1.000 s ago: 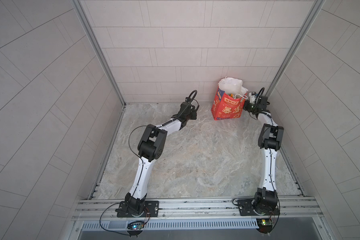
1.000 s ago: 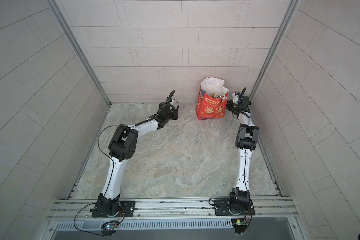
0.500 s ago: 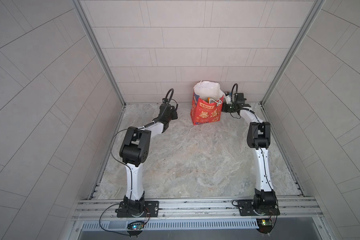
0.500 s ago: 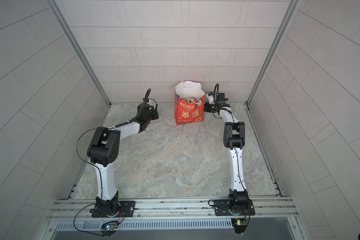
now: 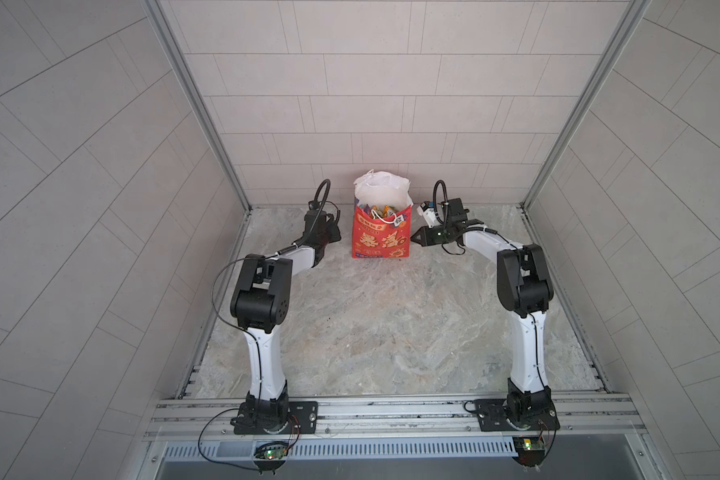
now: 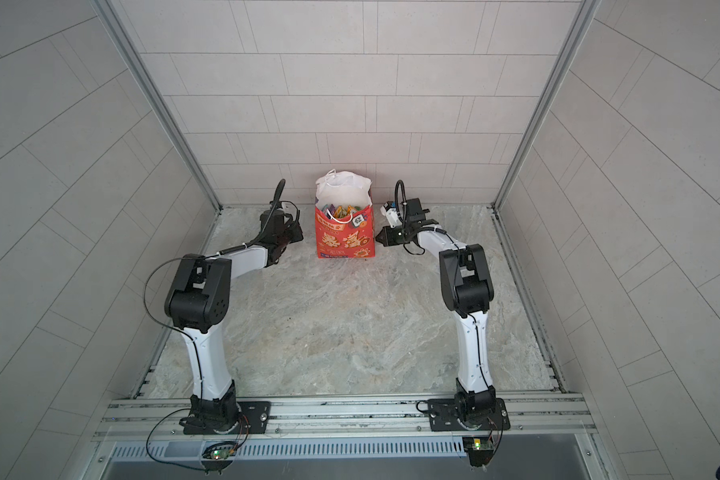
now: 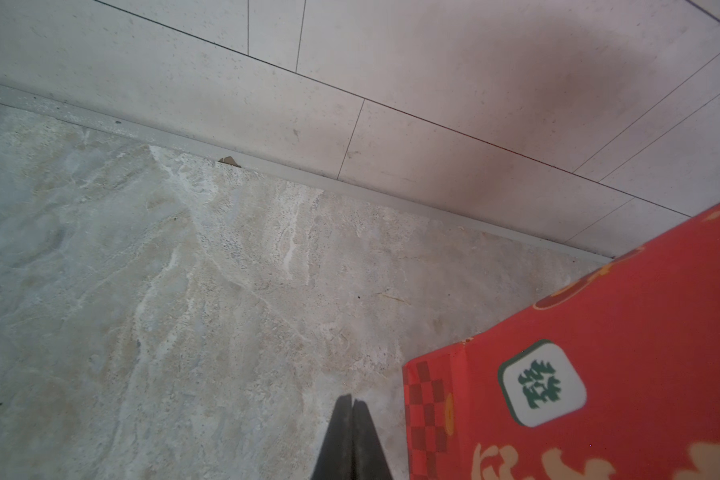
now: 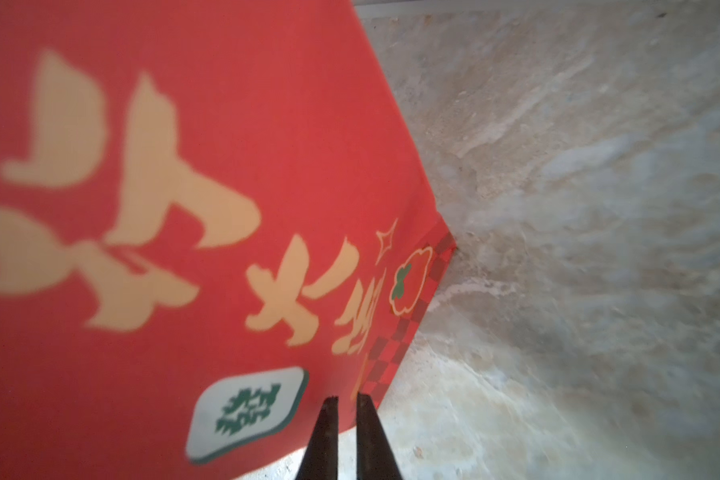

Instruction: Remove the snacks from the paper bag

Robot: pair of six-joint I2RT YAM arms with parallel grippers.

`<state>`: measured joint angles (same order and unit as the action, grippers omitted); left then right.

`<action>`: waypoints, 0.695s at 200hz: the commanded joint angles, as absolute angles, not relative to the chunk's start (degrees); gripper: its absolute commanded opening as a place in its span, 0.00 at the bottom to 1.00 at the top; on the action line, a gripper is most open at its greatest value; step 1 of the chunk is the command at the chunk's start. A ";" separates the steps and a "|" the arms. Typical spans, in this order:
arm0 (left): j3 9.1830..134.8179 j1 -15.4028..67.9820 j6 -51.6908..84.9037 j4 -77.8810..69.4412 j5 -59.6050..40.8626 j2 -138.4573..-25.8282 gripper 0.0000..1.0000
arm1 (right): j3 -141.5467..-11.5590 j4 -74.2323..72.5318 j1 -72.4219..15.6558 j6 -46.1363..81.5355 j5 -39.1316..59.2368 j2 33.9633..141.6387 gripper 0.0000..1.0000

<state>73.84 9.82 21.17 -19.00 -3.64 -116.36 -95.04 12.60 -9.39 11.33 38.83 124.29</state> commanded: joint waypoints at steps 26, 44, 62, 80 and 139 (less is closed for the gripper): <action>77.05 9.77 21.30 -16.80 -9.37 -117.64 0.00 | -92.87 3.25 -2.78 27.94 31.89 118.57 0.14; 77.71 10.42 21.14 -16.02 -9.87 -118.51 0.00 | -92.03 3.38 -2.68 28.74 30.12 118.71 0.17; 77.37 11.53 20.16 -16.17 -9.80 -119.00 0.00 | -92.38 3.27 -2.63 30.70 29.19 119.80 0.19; 77.35 12.33 20.31 -16.25 -11.24 -119.85 0.00 | -94.45 3.17 -2.53 31.98 29.91 121.85 0.21; 74.83 15.29 19.54 -19.99 -15.54 -119.08 0.00 | -111.42 7.97 -2.96 34.37 31.65 132.80 0.25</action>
